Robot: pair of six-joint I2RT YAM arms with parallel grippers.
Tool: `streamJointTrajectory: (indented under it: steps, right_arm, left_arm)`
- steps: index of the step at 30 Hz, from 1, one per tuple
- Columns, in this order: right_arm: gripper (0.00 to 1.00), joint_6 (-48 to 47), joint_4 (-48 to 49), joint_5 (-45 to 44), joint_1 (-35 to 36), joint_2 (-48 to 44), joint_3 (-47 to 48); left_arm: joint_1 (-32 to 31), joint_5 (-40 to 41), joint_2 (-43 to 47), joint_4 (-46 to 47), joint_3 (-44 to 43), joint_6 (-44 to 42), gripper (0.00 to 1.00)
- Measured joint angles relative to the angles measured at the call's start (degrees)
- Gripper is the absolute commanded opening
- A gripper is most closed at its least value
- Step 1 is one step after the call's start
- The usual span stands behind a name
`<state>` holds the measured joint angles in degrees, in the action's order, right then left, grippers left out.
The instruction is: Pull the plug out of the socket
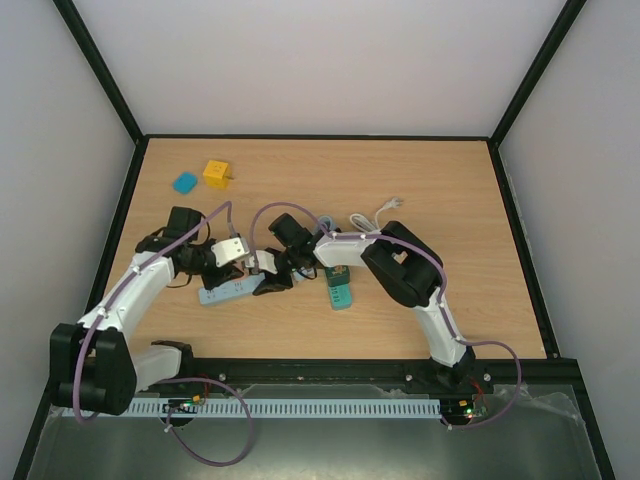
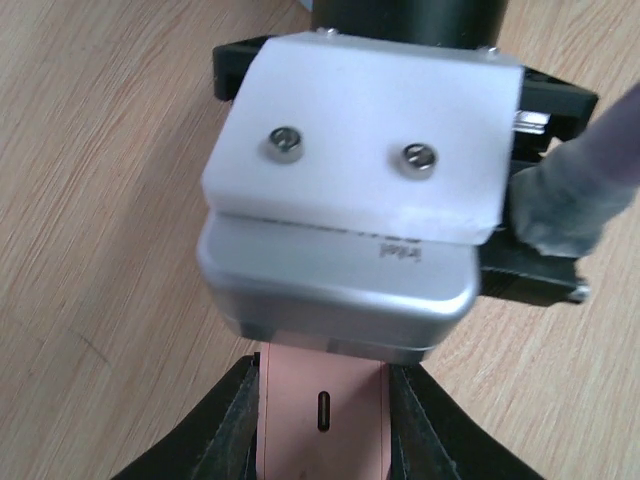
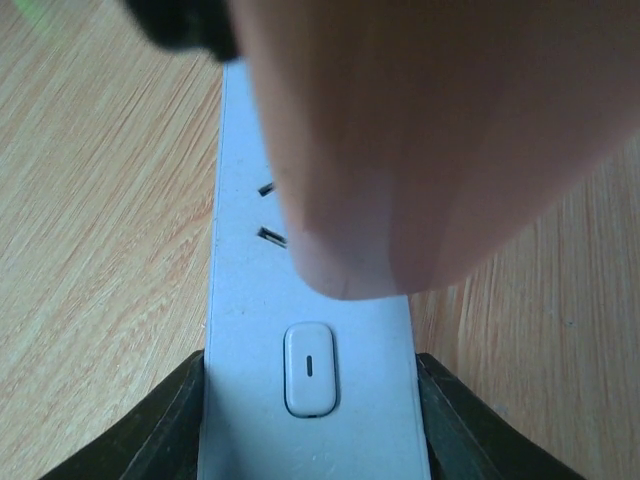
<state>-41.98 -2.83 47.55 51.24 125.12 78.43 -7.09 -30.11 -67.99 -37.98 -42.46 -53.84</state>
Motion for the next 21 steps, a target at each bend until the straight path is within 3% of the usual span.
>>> streamJointTrajectory:
  steps: [10, 16, 21]
  right_arm:
    - [0.13, -0.02, -0.35, -0.37, 0.09, 0.00, 0.15]
    - [0.20, -0.09, -0.59, -0.94, 0.17, -0.11, 0.17]
    - [0.28, -0.35, -0.96, -1.40, 0.26, -0.31, 0.17]
  left_arm:
    - [0.79, 0.17, 0.92, -0.76, 0.00, -0.50, 0.19]
    - [8.07, -0.57, -0.09, -1.42, -1.86, -0.24, 0.22]
    - [12.72, -1.20, -7.69, 0.00, -8.74, 4.09, 0.23]
